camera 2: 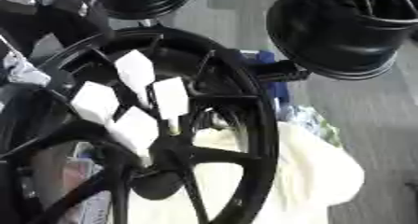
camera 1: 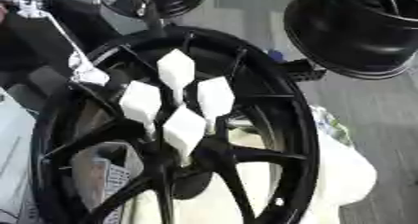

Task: Pull the pin out of the wheel hub.

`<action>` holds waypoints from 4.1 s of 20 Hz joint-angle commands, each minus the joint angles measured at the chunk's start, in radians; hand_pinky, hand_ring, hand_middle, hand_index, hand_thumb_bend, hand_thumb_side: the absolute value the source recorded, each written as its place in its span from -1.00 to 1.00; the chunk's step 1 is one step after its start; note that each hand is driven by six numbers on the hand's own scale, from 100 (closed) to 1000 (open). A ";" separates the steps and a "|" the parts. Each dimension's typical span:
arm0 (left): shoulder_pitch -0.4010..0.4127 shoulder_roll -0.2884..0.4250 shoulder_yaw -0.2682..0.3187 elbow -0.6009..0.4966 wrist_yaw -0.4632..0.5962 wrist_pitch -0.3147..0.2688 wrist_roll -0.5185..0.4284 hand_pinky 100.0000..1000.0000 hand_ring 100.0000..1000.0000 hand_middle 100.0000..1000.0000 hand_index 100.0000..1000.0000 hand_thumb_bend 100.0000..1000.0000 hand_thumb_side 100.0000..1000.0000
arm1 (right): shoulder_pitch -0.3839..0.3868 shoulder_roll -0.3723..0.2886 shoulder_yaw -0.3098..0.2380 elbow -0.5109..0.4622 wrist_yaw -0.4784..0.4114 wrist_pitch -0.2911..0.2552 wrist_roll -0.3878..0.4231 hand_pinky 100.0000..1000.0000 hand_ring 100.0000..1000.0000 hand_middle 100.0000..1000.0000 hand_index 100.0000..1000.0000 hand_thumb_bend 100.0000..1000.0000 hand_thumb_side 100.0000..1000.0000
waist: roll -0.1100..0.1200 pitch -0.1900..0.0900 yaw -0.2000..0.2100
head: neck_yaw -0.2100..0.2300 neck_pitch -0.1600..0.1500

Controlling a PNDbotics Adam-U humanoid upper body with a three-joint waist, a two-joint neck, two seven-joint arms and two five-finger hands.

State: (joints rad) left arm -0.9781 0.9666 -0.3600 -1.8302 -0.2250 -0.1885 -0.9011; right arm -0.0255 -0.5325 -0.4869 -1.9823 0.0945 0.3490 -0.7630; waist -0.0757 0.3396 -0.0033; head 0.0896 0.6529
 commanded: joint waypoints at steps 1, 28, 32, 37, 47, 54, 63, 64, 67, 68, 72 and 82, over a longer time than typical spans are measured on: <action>-0.012 0.026 0.009 -0.007 0.000 -0.007 -0.006 0.62 0.63 0.45 0.70 -0.39 -0.31 | -0.003 -0.025 -0.013 -0.018 0.008 0.142 -0.144 0.61 0.11 0.26 0.64 -0.24 -0.68 | 0.003 -0.022 0.000 | -0.002 -0.010; 0.008 0.000 -0.080 0.051 -0.101 -0.054 -0.006 0.61 0.62 0.44 0.71 -0.24 -0.16 | -0.006 -0.020 -0.013 -0.018 0.002 0.142 -0.144 0.61 0.10 0.26 0.64 -0.25 -0.67 | 0.004 -0.019 -0.006 | 0.001 -0.015; 0.011 -0.009 -0.085 0.072 -0.123 -0.062 -0.006 0.60 0.60 0.40 0.72 -0.23 -0.20 | -0.006 -0.018 -0.013 -0.018 0.000 0.141 -0.144 0.61 0.10 0.26 0.64 -0.25 -0.67 | 0.003 -0.018 -0.006 | 0.002 -0.016; 0.019 -0.018 -0.093 0.096 -0.143 -0.075 -0.006 0.58 0.56 0.33 0.70 -0.25 -0.23 | -0.006 -0.014 -0.014 -0.018 -0.001 0.141 -0.144 0.61 0.10 0.26 0.64 -0.25 -0.67 | 0.000 -0.017 -0.008 | 0.004 -0.017; 0.025 -0.036 -0.110 0.131 -0.149 -0.094 -0.006 0.58 0.54 0.31 0.65 -0.32 -0.22 | -0.005 -0.010 -0.016 -0.018 -0.005 0.142 -0.144 0.61 0.10 0.26 0.64 -0.26 -0.67 | -0.005 -0.015 -0.008 | 0.006 -0.015; 0.014 -0.039 -0.108 0.111 -0.072 -0.090 -0.006 0.59 0.52 0.30 0.62 -0.43 -0.26 | -0.002 -0.008 -0.017 -0.018 -0.006 0.146 -0.144 0.61 0.10 0.25 0.64 -0.26 -0.66 | -0.003 -0.017 -0.005 | 0.007 -0.013; 0.011 -0.040 -0.115 0.103 -0.051 -0.090 -0.006 0.58 0.47 0.26 0.58 -0.44 -0.31 | -0.003 -0.007 -0.016 -0.018 -0.010 0.148 -0.144 0.61 0.10 0.25 0.64 -0.26 -0.66 | -0.002 -0.016 -0.004 | 0.008 -0.014; 0.011 -0.041 -0.116 0.104 -0.048 -0.091 -0.006 0.57 0.47 0.25 0.58 -0.44 -0.32 | -0.002 -0.007 -0.016 -0.018 -0.011 0.148 -0.144 0.61 0.10 0.25 0.64 -0.26 -0.66 | -0.002 -0.016 -0.004 | 0.008 -0.014; 0.010 -0.041 -0.117 0.105 -0.047 -0.090 -0.006 0.54 0.39 0.14 0.50 -0.48 -0.37 | -0.003 -0.007 -0.015 -0.018 -0.012 0.148 -0.144 0.62 0.10 0.25 0.64 -0.26 -0.66 | -0.002 -0.016 -0.004 | 0.008 -0.015; 0.011 -0.042 -0.117 0.105 -0.048 -0.089 -0.006 0.53 0.35 0.09 0.47 -0.50 -0.40 | -0.003 -0.007 -0.015 -0.018 -0.012 0.148 -0.144 0.62 0.10 0.25 0.64 -0.26 -0.66 | -0.002 -0.016 -0.005 | 0.008 -0.016; 0.013 -0.043 -0.119 0.107 -0.043 -0.085 -0.006 0.46 0.20 -0.09 0.39 -0.66 -0.50 | -0.002 -0.006 -0.016 -0.018 -0.011 0.148 -0.144 0.62 0.10 0.25 0.64 -0.26 -0.66 | -0.003 -0.017 -0.006 | 0.008 -0.017; 0.014 -0.045 -0.124 0.101 -0.004 -0.068 -0.006 0.40 0.08 -0.20 0.22 -0.90 -0.64 | -0.001 -0.002 -0.020 -0.018 -0.014 0.148 -0.144 0.62 0.10 0.25 0.64 -0.26 -0.66 | -0.002 -0.017 -0.008 | 0.009 -0.017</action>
State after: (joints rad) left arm -0.9467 0.9086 -0.4914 -1.7187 -0.2351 -0.2315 -0.8789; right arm -0.0256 -0.5145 -0.4929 -1.9823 0.0842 0.3514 -0.7606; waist -0.0811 0.3405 -0.0076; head 0.0945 0.6485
